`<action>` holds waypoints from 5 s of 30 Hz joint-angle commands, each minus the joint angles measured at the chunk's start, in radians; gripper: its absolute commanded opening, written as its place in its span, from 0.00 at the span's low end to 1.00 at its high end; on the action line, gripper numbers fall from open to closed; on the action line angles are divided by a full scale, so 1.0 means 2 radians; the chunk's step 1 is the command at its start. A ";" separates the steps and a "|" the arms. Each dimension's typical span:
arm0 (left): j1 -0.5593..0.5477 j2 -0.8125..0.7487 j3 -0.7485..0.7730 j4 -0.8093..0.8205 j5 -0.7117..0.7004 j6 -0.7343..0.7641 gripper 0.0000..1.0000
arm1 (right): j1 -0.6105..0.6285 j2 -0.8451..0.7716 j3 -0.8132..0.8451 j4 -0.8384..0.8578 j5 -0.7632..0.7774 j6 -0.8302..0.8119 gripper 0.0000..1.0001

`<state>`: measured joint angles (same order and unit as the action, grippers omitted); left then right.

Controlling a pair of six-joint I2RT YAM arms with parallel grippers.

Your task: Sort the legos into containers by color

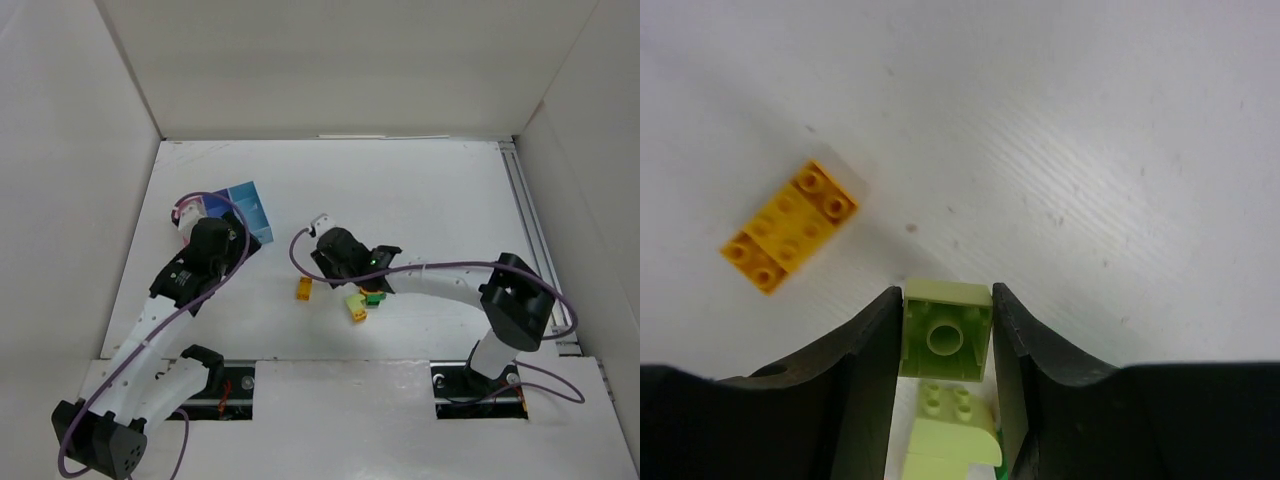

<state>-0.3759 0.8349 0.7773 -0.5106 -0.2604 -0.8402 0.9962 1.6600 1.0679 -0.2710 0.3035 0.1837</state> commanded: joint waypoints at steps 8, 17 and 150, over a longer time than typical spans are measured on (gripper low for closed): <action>-0.001 -0.035 0.042 -0.126 -0.068 -0.137 1.00 | 0.002 0.084 0.218 0.101 -0.104 -0.098 0.27; -0.001 -0.113 0.037 -0.161 -0.103 -0.188 1.00 | 0.002 0.254 0.423 0.143 -0.172 -0.083 0.27; 0.012 0.372 0.262 0.014 -0.138 0.053 0.18 | -0.236 -0.374 -0.194 0.051 0.016 -0.004 1.00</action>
<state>-0.3557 1.6016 1.2610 -0.4828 -0.5247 -0.7376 0.5304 0.9291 0.6704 -0.1780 0.3153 0.1864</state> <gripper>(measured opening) 0.326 0.995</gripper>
